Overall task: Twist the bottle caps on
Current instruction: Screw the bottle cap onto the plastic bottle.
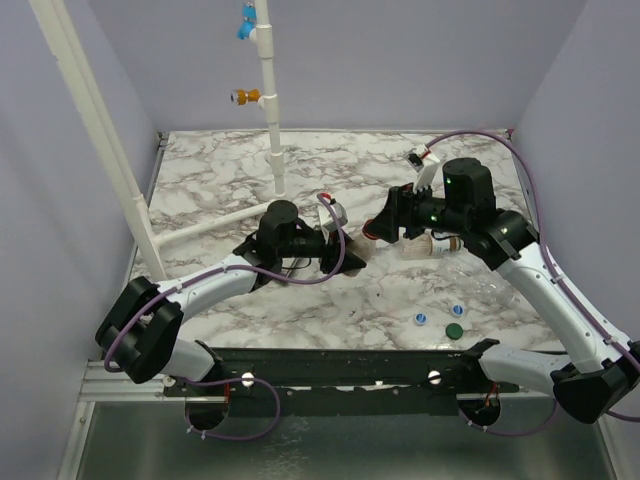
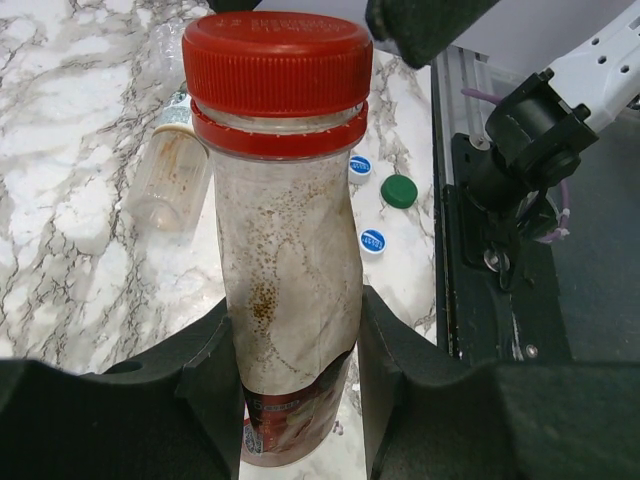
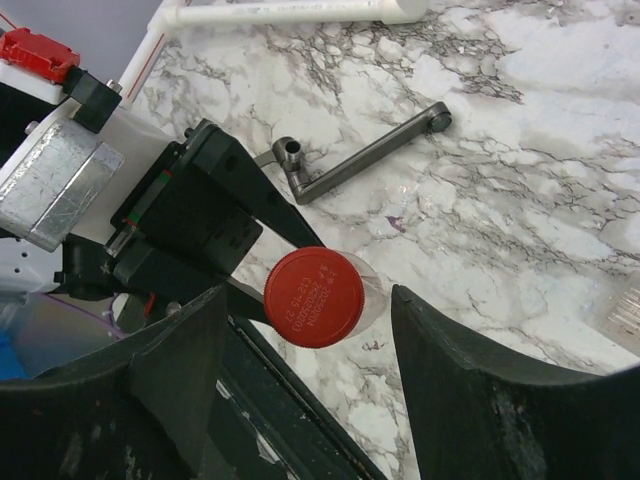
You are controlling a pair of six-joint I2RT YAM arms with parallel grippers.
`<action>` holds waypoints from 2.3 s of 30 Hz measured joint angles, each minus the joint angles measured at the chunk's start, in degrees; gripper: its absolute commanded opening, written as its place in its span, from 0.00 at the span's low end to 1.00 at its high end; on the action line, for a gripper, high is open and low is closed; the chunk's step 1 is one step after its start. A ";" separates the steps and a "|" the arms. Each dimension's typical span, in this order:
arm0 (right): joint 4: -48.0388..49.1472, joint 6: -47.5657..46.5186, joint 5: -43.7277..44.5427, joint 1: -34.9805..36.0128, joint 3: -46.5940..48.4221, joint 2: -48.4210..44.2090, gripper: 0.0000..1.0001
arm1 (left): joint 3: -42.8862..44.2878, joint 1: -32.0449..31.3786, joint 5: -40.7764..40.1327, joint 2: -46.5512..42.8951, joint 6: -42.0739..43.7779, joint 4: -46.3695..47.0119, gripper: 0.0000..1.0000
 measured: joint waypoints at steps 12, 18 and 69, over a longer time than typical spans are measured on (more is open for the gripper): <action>0.07 -0.09 -0.74 0.52 0.00 1.77 0.64 | 0.39 0.22 1.16 -0.31 -0.61 -1.18 0.00; 0.11 -0.20 -0.83 0.74 0.00 1.88 0.49 | 0.39 0.42 1.40 -0.98 -0.79 -1.95 0.00; -1.57 15.39 22.47 1.55 4.11 1.03 0.97 | 6.62 1.14 -21.64 -0.28 9.29 -13.05 0.00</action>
